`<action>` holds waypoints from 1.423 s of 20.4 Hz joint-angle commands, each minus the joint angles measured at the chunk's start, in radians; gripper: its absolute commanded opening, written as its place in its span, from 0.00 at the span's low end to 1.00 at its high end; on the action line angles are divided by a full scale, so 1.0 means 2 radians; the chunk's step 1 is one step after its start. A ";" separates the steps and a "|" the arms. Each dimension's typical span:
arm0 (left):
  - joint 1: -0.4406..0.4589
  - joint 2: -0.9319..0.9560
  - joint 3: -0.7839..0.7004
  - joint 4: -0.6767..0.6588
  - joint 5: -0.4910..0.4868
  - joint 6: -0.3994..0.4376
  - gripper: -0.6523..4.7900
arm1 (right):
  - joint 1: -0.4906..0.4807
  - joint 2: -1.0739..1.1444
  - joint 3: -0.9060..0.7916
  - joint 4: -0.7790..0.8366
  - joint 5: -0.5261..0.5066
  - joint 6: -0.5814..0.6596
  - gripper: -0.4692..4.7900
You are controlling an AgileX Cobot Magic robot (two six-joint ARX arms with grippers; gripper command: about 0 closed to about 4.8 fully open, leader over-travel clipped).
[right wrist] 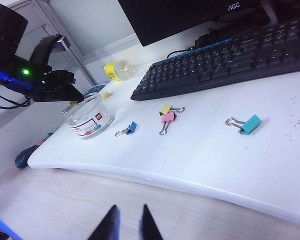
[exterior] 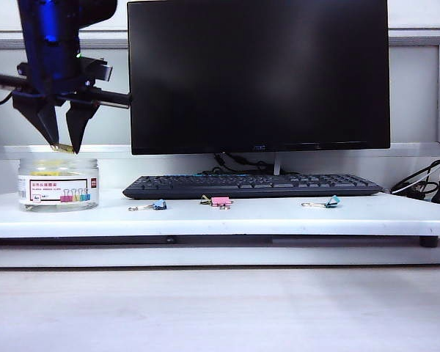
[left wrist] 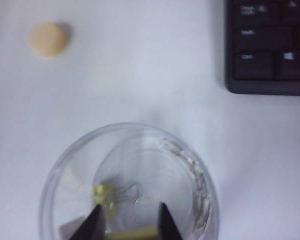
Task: Pick up the clips with the largest number of clips of the same color on the table and place them in a round transparent plastic box.
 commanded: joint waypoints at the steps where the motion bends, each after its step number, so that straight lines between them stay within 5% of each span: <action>1: 0.008 -0.002 -0.007 0.029 0.010 0.010 0.16 | 0.000 -0.001 0.002 0.005 -0.001 0.000 0.21; 10: 0.035 0.006 -0.015 0.067 0.089 0.034 0.16 | 0.000 -0.001 0.002 0.005 0.001 0.000 0.21; 17: 0.036 0.014 -0.019 0.069 0.091 0.034 0.18 | 0.000 -0.001 0.002 0.005 -0.001 0.000 0.21; 19: 0.036 0.016 -0.019 0.069 0.091 0.035 0.30 | 0.000 -0.001 0.002 0.005 -0.001 0.000 0.21; 22: 0.036 0.018 -0.021 0.067 0.091 0.038 0.33 | 0.000 -0.001 0.002 0.005 -0.001 0.000 0.21; 24: 0.036 0.018 -0.021 0.067 0.089 0.038 0.47 | 0.000 -0.001 0.002 0.005 -0.001 0.000 0.21; 29: 0.036 0.018 -0.021 0.066 0.078 0.047 0.47 | 0.000 -0.001 0.002 0.005 -0.001 0.000 0.21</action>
